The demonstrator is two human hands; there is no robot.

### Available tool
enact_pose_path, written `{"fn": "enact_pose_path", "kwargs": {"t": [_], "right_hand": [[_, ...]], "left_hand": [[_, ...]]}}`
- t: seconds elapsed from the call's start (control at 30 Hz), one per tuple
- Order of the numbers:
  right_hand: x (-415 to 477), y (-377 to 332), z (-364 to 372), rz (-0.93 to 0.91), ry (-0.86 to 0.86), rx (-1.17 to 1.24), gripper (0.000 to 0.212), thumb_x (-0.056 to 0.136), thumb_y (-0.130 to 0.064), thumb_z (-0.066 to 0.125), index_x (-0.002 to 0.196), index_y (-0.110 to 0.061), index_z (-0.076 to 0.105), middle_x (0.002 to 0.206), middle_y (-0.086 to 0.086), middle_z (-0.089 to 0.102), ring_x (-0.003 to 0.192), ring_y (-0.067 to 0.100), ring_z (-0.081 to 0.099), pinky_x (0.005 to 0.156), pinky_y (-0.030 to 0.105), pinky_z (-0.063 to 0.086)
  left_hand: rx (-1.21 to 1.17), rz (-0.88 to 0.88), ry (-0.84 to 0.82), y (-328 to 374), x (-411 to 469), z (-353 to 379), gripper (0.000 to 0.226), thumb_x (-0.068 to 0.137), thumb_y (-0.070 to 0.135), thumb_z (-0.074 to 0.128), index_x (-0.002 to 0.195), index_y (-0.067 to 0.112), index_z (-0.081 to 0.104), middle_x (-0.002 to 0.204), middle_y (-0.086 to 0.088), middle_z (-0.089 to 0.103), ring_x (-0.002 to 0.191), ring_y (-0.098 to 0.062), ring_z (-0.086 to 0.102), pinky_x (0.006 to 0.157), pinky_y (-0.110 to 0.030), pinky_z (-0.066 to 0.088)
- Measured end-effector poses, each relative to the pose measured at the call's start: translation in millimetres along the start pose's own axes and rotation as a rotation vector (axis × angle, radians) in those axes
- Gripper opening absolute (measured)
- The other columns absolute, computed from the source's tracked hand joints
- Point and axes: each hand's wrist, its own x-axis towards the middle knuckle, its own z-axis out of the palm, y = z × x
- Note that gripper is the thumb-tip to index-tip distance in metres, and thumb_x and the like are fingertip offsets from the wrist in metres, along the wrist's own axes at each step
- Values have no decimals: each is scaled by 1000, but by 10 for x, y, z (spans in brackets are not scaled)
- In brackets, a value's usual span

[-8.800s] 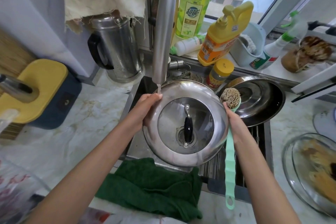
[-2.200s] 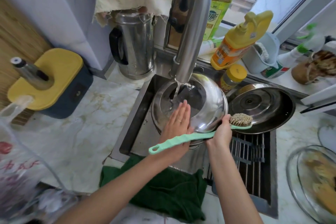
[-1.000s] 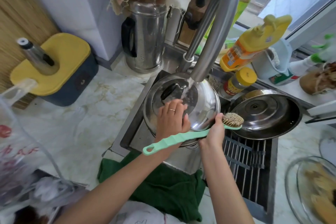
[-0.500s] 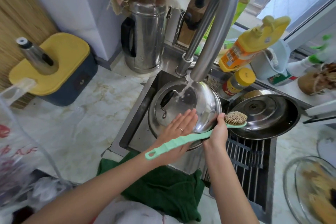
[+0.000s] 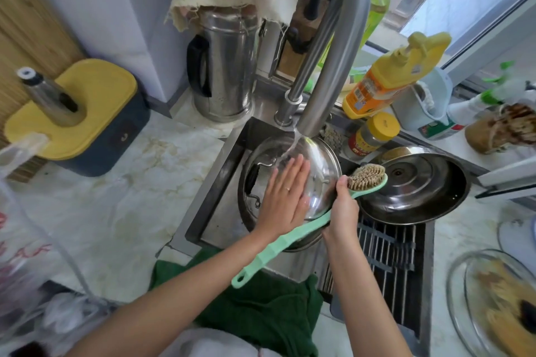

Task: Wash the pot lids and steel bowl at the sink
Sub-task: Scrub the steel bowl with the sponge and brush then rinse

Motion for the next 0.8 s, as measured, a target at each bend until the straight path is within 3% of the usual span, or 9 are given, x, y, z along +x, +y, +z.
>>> {"fn": "enact_pose_path", "kwargs": {"t": [0.13,0.2,0.27,0.4,0.5,0.6,0.67,0.73,0.8], "right_hand": [[-88,-88,41,-109,-36,-133,25,97,-35,53,81,-17,60,81,0,63,77,17,62,79,34,51],[-156,-108,28,-195,-48,-194,29,97,-33,54,72,-17,58,70,-1,57,66,14,55,67,29,45],[-193,-100,10,-267,-40,-256,31,96,-33,56,68,-18,58,63,-3,54,58,12,50,59,28,39],[-159,-66,46,-358,-5,-390,33,94,-36,57,68,-17,60,62,-2,58,57,13,52,56,29,39],[-165,-15,13,-360,12,-464,37,94,-39,55,69,-13,61,62,1,59,57,14,54,55,28,39],[-206,-8,-90,-377,5,-474,41,94,-39,56,66,-9,58,59,5,55,55,16,50,56,29,36],[-190,-27,-74,-380,17,-487,40,94,-38,56,66,-10,59,58,3,55,53,16,50,55,29,37],[-169,-39,-26,-385,10,-494,40,95,-38,55,65,-12,60,60,3,58,56,18,53,57,30,39],[-161,-29,10,-418,5,-517,39,96,-35,53,63,-16,59,60,1,60,56,15,56,56,29,40]], "left_hand": [[-166,-261,117,56,580,-253,46,98,25,30,140,15,48,146,-6,47,135,-20,41,118,-36,23],[-325,-546,163,-14,910,-431,38,98,19,36,122,8,63,120,-13,66,106,-26,60,86,-29,46],[-453,-803,210,-113,971,-461,34,98,13,36,108,0,65,114,-18,66,97,-27,60,64,-22,40],[-427,-645,411,250,396,-90,52,97,32,23,140,15,47,152,-4,38,142,-15,29,115,-28,21],[-500,-599,405,234,455,-28,49,94,30,27,135,20,51,147,3,40,139,-10,29,113,-24,20],[-762,-923,368,-181,783,-192,29,91,24,37,93,26,66,119,-1,64,116,-20,57,94,-30,43],[-703,-935,338,-176,782,-187,39,88,27,34,107,20,67,126,-8,62,121,-23,54,103,-37,41],[-527,-747,340,213,568,-68,49,91,23,33,134,13,53,147,-5,44,138,-16,35,116,-34,25],[-441,-577,359,479,384,44,46,86,23,43,130,18,54,151,-1,35,142,-11,24,116,-25,20]]}}
